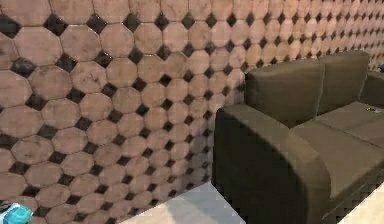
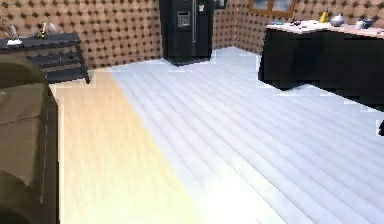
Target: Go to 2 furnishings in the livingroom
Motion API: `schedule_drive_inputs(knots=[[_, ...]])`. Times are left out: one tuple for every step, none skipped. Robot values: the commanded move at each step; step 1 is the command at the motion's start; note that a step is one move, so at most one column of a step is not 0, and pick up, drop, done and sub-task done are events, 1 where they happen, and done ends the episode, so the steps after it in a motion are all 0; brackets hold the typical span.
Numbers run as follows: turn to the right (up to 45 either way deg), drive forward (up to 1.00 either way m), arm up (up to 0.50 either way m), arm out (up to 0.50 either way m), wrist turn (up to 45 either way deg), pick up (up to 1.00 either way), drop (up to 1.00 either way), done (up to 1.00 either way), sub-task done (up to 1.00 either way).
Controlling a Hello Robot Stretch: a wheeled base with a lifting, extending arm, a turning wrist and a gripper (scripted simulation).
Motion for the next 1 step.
schedule_drive_inputs(knots=[[45.0, 0.0, 0.0, 0.0, 0.0, 0.0, 0.0, 0.0, 0.0]])
